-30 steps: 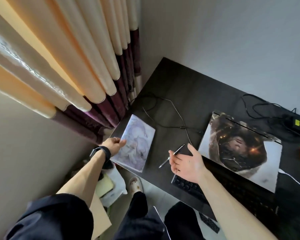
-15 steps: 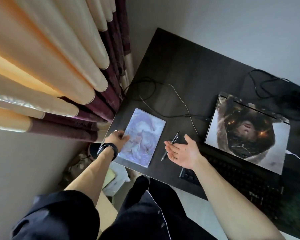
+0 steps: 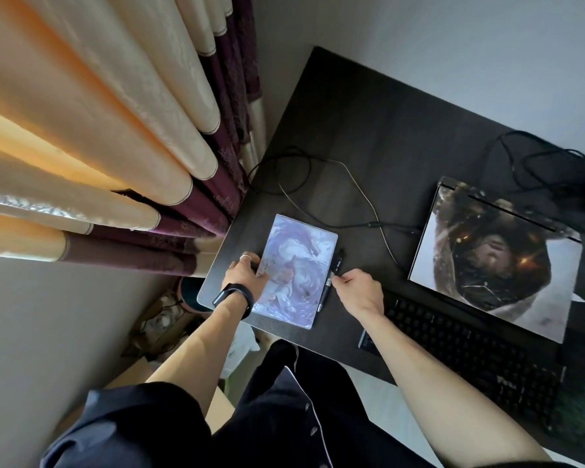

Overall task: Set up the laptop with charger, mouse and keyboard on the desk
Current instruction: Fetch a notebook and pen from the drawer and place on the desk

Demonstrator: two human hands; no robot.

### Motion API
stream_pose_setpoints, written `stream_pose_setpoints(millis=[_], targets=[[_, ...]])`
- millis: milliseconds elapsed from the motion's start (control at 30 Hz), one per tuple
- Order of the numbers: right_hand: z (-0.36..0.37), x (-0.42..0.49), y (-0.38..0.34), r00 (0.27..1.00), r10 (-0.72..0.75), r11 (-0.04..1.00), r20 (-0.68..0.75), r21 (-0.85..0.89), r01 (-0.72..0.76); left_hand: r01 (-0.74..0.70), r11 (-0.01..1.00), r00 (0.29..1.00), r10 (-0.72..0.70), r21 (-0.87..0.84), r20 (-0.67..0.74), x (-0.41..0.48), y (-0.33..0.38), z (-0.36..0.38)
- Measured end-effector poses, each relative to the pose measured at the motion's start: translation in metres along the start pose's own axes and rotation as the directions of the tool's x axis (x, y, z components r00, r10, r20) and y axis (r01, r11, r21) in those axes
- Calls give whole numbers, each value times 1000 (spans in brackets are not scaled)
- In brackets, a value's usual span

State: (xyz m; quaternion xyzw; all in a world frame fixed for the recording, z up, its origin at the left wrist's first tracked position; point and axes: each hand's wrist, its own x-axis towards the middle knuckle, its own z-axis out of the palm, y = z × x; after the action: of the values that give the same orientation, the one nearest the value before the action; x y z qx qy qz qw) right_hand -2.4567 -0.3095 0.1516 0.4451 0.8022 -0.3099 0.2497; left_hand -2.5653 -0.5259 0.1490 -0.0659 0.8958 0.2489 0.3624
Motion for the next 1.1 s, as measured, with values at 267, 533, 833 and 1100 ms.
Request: stream_pose_setpoints(millis=[267,533,833,1100], targets=[[17,-8,0,999,13,999,-45,-34,-15,-40,999,999,40,9,-35,5,-5,6],[15,-6,16,998,59,998,-36,21,-58,-47,999,998,46,-19,-50,7,-8,12],[23,-4,22,998,60,997,17,37,-60,-55,998,997,54,-24,-51,5,-14,15],[13,-13,26,999,40,997,15,67,-41,-60,998,998,60,-15,-16,-7,-9,11]])
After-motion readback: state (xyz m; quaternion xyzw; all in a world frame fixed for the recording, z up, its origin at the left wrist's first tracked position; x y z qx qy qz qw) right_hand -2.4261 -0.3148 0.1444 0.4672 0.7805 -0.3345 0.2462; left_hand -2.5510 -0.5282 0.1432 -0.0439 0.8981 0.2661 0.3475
